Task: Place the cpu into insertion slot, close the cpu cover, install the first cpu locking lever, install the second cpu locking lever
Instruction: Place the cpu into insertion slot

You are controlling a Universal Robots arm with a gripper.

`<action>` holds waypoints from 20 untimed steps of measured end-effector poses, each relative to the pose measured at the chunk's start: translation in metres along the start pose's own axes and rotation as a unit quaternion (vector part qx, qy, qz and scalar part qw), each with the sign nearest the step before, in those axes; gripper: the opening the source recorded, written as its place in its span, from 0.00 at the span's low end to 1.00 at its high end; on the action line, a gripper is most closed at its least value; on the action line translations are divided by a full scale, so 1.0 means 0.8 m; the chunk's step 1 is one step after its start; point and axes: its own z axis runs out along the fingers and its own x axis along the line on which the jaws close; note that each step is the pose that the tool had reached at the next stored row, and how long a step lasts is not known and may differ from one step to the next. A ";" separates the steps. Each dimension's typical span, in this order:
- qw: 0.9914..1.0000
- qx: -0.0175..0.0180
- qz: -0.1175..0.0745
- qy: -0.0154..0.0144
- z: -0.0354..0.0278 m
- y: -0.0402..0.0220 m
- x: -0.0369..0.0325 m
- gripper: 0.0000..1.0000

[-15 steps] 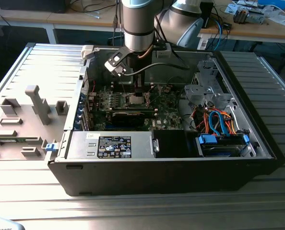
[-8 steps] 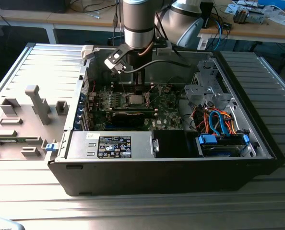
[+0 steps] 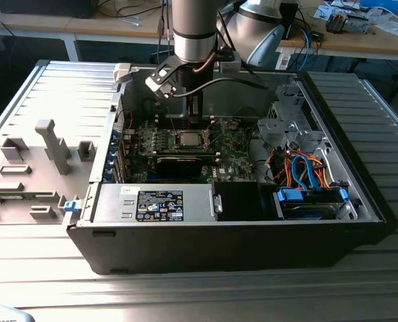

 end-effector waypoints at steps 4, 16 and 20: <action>1.000 0.000 0.000 0.000 -0.0043 0.0003 -0.0001 0.11; 1.000 0.000 0.000 0.000 -0.0120 0.0007 -0.0003 0.11; 1.000 0.000 0.000 0.000 -0.0152 0.0008 -0.0003 0.11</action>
